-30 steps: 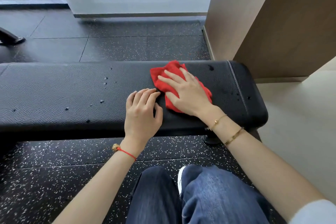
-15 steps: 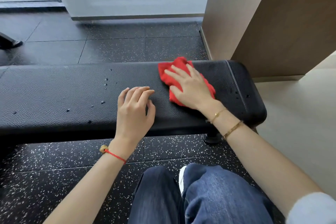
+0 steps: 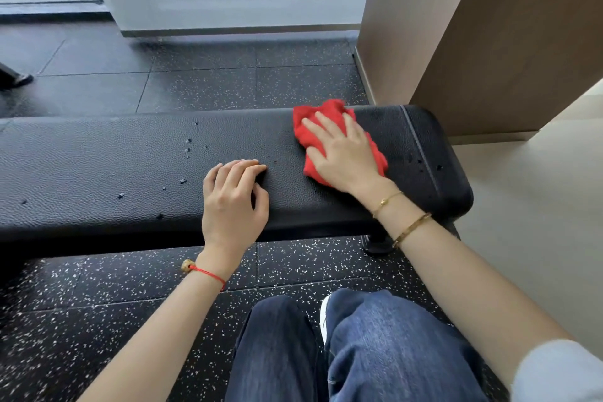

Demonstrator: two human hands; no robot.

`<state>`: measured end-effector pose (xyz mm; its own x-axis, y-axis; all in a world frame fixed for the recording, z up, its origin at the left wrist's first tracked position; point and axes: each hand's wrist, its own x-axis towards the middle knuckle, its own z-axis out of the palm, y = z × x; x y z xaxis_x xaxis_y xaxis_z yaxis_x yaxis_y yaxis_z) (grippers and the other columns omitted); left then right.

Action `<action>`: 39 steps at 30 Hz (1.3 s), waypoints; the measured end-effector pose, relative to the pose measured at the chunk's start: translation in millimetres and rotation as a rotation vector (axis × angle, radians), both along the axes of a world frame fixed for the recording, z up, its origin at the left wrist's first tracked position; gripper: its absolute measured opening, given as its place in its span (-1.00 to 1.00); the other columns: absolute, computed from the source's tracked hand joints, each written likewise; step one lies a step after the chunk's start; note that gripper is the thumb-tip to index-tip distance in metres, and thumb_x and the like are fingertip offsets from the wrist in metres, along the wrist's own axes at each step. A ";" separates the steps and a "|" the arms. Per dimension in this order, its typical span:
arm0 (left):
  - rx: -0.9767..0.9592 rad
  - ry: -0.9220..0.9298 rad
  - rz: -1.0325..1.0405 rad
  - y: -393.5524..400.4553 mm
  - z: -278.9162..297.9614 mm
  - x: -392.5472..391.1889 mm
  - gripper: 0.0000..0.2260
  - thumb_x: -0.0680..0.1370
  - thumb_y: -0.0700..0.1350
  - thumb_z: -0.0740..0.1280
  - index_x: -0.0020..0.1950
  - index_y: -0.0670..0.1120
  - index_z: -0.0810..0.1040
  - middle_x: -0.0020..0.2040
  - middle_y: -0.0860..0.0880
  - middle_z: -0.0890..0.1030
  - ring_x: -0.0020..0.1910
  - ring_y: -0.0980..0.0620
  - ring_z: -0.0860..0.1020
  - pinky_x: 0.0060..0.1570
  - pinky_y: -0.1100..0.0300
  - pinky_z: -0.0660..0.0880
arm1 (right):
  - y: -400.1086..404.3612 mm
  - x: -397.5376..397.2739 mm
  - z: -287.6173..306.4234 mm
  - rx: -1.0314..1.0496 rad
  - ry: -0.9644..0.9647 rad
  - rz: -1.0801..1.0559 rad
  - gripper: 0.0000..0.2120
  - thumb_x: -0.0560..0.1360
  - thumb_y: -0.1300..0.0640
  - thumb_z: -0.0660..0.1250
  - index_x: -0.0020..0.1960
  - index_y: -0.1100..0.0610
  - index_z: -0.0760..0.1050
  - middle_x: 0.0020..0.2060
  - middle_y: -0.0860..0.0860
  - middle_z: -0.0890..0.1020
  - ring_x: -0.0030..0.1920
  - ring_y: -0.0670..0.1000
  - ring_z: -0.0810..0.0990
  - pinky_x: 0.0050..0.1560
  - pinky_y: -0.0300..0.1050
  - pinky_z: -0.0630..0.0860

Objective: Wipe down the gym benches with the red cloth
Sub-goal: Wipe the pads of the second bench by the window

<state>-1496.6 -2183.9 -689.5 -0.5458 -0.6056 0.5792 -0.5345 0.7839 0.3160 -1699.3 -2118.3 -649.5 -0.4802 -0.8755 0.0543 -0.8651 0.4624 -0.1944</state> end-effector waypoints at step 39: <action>0.004 -0.044 -0.007 -3.0 -0.8 4.9 -0.74 0.55 -0.14 0.19 0.16 -0.08 0.60 0.18 0.00 0.63 0.20 -0.04 0.55 0.39 -0.05 0.32 | 100.4 7.8 -0.9 -0.064 -0.009 -0.070 -0.47 0.53 -0.12 0.10 0.51 -0.18 0.24 0.52 -0.19 0.25 0.54 0.15 0.13 0.55 0.07 0.01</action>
